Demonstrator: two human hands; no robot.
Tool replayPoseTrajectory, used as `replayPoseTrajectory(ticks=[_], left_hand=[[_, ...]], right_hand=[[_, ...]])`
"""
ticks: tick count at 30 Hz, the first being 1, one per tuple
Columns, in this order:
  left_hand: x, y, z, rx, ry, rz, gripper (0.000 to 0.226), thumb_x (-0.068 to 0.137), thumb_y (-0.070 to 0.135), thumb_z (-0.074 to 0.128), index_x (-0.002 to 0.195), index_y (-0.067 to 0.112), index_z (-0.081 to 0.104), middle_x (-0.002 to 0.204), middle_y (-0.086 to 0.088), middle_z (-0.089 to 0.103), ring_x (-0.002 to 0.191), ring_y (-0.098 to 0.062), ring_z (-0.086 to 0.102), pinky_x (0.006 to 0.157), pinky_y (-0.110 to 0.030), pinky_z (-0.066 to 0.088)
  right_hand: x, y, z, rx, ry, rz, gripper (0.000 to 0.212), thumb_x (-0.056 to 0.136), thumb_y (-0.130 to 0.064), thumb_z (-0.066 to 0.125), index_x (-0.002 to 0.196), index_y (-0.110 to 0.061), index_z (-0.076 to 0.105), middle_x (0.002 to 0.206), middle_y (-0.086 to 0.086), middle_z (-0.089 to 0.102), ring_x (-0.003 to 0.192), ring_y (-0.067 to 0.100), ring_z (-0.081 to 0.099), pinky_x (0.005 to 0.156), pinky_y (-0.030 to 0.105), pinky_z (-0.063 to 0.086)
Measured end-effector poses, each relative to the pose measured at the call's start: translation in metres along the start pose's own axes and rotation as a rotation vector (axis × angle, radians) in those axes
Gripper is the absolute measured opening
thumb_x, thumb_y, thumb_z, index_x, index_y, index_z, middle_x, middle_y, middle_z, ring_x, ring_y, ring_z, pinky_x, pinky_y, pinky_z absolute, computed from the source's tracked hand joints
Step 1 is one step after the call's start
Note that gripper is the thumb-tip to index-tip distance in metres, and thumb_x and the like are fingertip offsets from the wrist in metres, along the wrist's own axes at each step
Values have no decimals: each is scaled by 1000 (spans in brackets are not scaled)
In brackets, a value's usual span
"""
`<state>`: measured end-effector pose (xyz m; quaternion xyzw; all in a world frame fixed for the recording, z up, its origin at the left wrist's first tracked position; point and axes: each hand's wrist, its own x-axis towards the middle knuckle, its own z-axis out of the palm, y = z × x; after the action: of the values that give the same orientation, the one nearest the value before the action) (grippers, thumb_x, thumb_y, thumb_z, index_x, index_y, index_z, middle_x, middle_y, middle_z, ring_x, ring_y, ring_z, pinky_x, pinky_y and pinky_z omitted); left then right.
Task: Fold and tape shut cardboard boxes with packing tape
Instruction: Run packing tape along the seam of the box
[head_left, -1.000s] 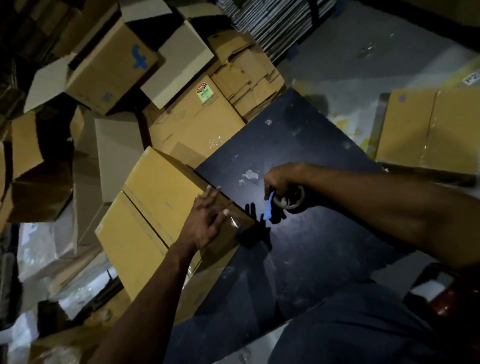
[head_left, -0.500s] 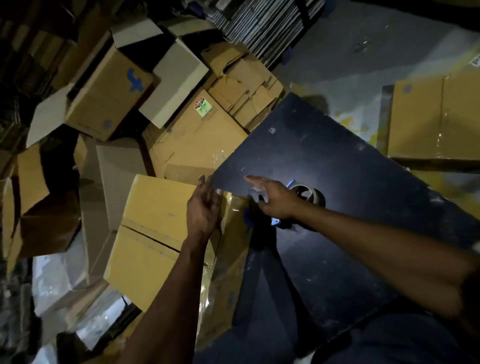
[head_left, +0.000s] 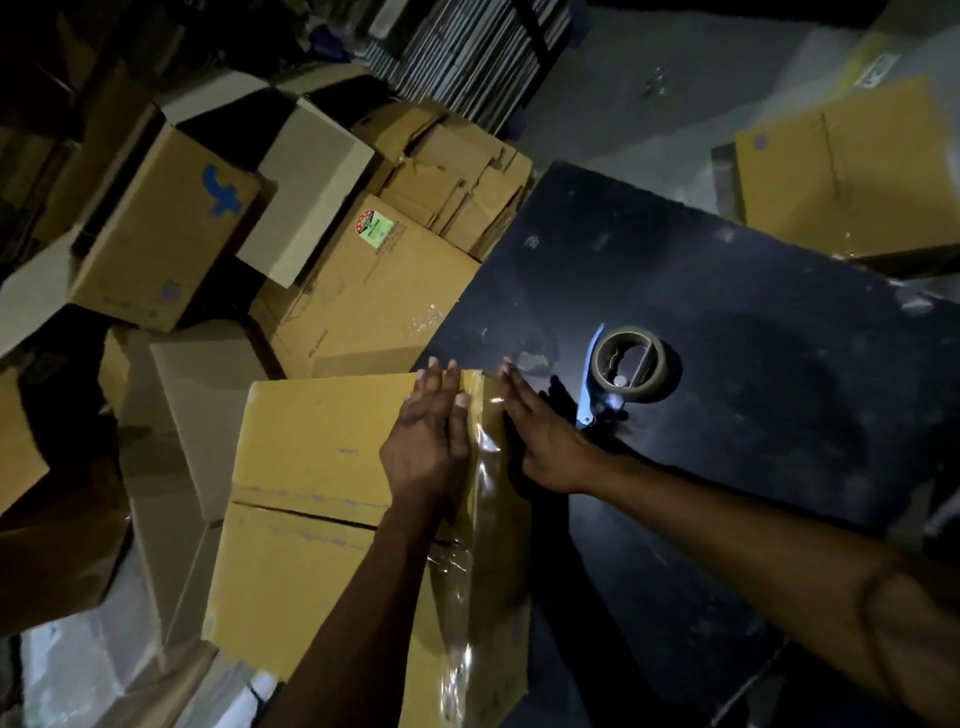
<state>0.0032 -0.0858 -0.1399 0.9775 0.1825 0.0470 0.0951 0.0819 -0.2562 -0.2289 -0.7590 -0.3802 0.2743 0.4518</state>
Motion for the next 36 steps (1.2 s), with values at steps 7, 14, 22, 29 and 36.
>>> replayPoseTrajectory(ticks=[7,14,22,29,36], left_hand=[[-4,5,0,16,22,18,50,119,50,34,165,38,46,175,15,35,163,-3,26,123,-48,45],[1,-2,2,44,37,60,51,118,55,29,166,44,42,175,17,35,162,-3,27,118,-48,50],[21,-15,6,21,79,7,53,116,62,28,164,47,44,172,19,39,158,-11,41,110,-53,56],[20,-15,6,-28,80,-9,55,114,66,25,163,49,43,172,23,37,157,-12,43,107,-56,57],[25,-21,4,-98,40,13,54,116,60,32,164,41,47,171,17,42,158,-9,40,112,-52,55]], right_hand=[[-29,3,22,60,327,-28,90,87,7,58,167,-24,32,178,1,5,163,15,10,125,13,12],[12,-36,-8,792,524,282,80,78,-90,66,143,-43,63,148,-15,63,134,1,58,117,39,46],[63,-30,7,870,602,183,40,94,-58,75,121,-29,81,121,-15,77,115,-2,70,106,35,57],[70,-26,20,1008,685,144,32,103,-39,70,127,-20,79,122,-9,78,114,4,72,93,20,57],[29,-41,33,479,723,114,49,116,-28,41,164,-20,40,174,-2,29,161,9,21,131,33,22]])
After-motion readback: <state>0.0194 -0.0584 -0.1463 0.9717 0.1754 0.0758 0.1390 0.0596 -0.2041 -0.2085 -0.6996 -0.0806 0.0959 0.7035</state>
